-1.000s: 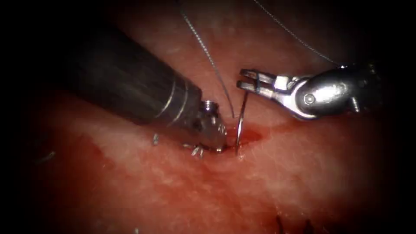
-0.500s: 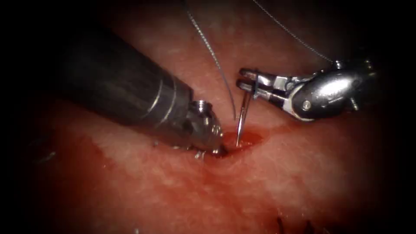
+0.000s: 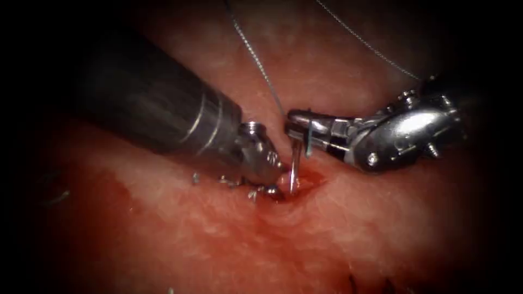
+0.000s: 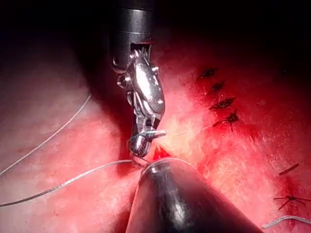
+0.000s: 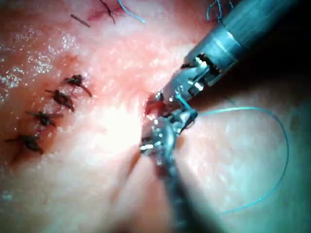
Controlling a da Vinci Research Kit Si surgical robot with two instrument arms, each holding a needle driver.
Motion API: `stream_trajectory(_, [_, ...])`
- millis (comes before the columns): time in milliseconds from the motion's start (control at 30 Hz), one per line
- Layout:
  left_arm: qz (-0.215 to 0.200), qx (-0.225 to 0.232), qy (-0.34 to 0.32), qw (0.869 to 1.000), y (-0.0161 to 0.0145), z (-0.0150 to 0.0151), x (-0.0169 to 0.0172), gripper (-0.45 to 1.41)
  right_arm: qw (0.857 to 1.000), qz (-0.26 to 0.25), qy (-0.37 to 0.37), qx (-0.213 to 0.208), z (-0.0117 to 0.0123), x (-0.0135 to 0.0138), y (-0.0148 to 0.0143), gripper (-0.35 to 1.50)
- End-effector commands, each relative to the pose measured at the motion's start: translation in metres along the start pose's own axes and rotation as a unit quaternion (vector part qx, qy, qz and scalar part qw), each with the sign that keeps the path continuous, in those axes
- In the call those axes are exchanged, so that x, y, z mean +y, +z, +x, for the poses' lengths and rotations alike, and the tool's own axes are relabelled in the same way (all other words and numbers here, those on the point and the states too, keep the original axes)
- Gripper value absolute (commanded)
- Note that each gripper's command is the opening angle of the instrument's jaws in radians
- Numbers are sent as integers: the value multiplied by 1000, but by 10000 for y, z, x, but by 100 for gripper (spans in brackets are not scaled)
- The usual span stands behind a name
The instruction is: Wound Closure
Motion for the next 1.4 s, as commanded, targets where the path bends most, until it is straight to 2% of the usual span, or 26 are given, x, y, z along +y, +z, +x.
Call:
stream_trajectory(33, [-2,-1,-3,1000,8,-3,7,32,1000,6,-2,1,3,-14,4,-35])
stream_trajectory(267, [-1,0,-2,1000,1,-4,6,31,1000,13,-1,4,5,-19,5,-35])
stream_trajectory(367, [8,7,-2,1000,-14,0,9,29,1000,16,15,3,5,-16,5,-35])
stream_trajectory(700, [11,20,-5,1000,-33,8,35,26,999,28,22,-7,2,-13,3,-35])
stream_trajectory(733, [13,22,-5,1000,-36,6,44,21,999,29,22,-9,2,-12,3,-35])
stream_trajectory(900, [23,35,-5,999,-33,8,53,15,999,23,46,-8,2,-5,4,-35])
stream_trajectory(1000, [42,64,-8,997,-29,11,57,10,998,15,67,-9,4,2,4,-35])
stream_trajectory(1067, [44,68,-9,997,-26,11,58,10,997,13,74,-10,5,4,4,-35])
stream_trajectory(1167, [59,92,-13,994,-10,20,61,10,996,10,88,-17,5,9,3,-35])
stream_trajectory(1400, [58,97,-11,993,1,21,65,10,994,13,103,-22,2,11,-1,-35])
